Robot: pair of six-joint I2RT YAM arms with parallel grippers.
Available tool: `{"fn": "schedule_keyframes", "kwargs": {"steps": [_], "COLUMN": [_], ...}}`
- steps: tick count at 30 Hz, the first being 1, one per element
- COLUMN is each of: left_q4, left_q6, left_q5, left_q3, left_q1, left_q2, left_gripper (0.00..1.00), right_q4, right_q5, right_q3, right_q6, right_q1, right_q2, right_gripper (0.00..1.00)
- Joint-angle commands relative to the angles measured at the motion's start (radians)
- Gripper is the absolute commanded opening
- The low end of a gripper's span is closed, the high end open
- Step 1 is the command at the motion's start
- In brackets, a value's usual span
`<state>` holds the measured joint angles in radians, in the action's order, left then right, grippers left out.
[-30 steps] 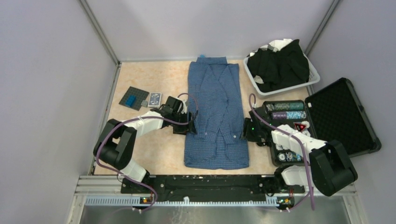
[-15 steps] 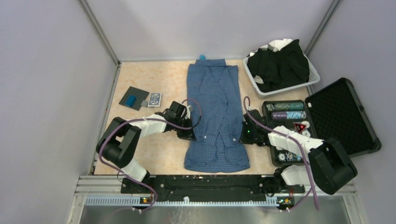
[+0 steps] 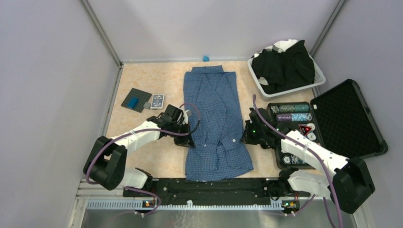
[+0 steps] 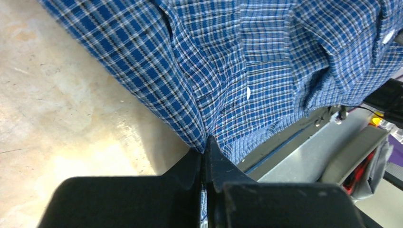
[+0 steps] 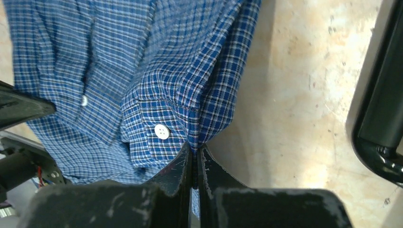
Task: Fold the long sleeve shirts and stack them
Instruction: Fold the shirt at the center of the board.
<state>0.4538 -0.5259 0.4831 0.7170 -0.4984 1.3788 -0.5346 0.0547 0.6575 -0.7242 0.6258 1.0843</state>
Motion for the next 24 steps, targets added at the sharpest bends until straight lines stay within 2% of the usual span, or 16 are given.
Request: {"fn": "schedule_keyframes", "kwargs": {"steps": [1, 9, 17, 24], "left_q4": [0.017, -0.036, -0.096, -0.141], "left_q6": [-0.006, -0.019, -0.053, -0.107], "left_q5": [0.061, 0.091, 0.182, 0.234], "left_q3": [0.061, 0.108, 0.169, 0.213], "left_q1": [0.013, 0.055, 0.126, 0.167], "left_q2": [-0.010, 0.048, 0.149, 0.176], "left_gripper": [0.00, 0.00, 0.00, 0.00], "right_q4": [0.008, 0.060, 0.124, 0.138], "right_q5": [0.001, -0.032, 0.010, 0.026], "right_q3": [0.088, 0.157, 0.185, 0.263], "right_q6": [0.023, 0.040, 0.047, 0.059], "right_q1": [0.005, -0.015, -0.113, -0.149], "right_q2": [0.050, 0.146, 0.221, 0.265], "right_gripper": [0.00, 0.00, 0.00, 0.00]}}
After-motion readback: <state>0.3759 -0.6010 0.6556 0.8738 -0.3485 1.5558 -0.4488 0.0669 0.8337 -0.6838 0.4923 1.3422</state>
